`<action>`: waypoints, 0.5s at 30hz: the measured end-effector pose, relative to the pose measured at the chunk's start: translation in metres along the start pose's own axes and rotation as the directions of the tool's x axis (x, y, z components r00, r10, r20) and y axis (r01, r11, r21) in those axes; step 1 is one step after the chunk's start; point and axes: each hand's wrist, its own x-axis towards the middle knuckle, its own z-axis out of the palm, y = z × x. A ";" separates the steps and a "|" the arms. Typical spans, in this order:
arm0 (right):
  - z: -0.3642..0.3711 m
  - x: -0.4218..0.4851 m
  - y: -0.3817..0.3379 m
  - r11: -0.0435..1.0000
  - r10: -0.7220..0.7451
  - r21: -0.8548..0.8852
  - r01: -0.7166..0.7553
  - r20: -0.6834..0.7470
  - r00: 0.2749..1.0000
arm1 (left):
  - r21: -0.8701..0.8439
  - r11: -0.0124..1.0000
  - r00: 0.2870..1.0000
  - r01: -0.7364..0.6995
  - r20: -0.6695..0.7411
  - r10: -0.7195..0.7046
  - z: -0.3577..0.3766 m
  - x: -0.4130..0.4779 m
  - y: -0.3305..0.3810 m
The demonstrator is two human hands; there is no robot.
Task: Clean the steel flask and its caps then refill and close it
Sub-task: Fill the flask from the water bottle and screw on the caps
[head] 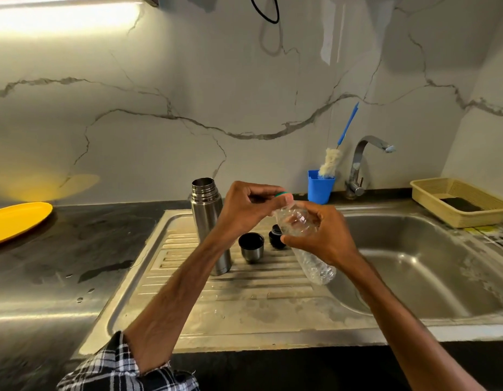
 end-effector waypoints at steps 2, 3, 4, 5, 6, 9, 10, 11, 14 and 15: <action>-0.008 0.000 0.000 0.999 -0.010 0.041 0.006 0.097 0.995 | 0.011 1.000 0.998 -0.021 0.062 0.020 -0.003 0.003 0.000; -0.016 0.002 -0.001 0.995 -0.001 0.098 -0.018 0.189 0.982 | 0.023 0.999 0.993 -0.046 0.108 0.043 -0.005 0.004 0.001; -0.025 0.004 -0.001 0.987 0.004 0.150 -0.049 0.288 0.958 | 0.030 0.997 0.986 -0.073 0.149 0.068 -0.007 0.005 0.002; -0.033 0.006 -0.001 0.979 0.000 0.190 -0.076 0.370 0.929 | 0.025 0.994 0.978 -0.103 0.184 0.097 -0.008 0.006 0.005; -0.040 0.010 0.000 0.973 -0.010 0.213 -0.091 0.432 0.902 | 0.011 0.991 0.970 -0.132 0.207 0.127 -0.009 0.006 0.007; -0.045 0.022 0.005 0.957 -0.043 0.265 -0.118 0.531 0.846 | -0.008 0.976 0.950 -0.217 0.228 0.213 -0.009 0.009 0.012; -0.043 0.025 0.007 0.948 -0.053 0.290 -0.130 0.549 0.834 | 0.007 0.972 0.948 -0.233 0.223 0.226 -0.009 0.010 0.012; -0.041 0.028 0.008 0.940 -0.057 0.310 -0.143 0.557 0.828 | 0.030 0.970 0.951 -0.240 0.207 0.229 -0.010 0.012 0.009; -0.035 0.034 0.012 0.950 -0.010 0.272 -0.155 0.522 0.853 | 0.026 0.985 0.981 -0.173 0.092 0.170 -0.011 0.016 0.000; -0.035 0.035 0.015 0.966 0.017 0.219 -0.141 0.489 0.872 | 0.015 0.989 0.988 -0.148 0.047 0.147 -0.011 0.018 -0.003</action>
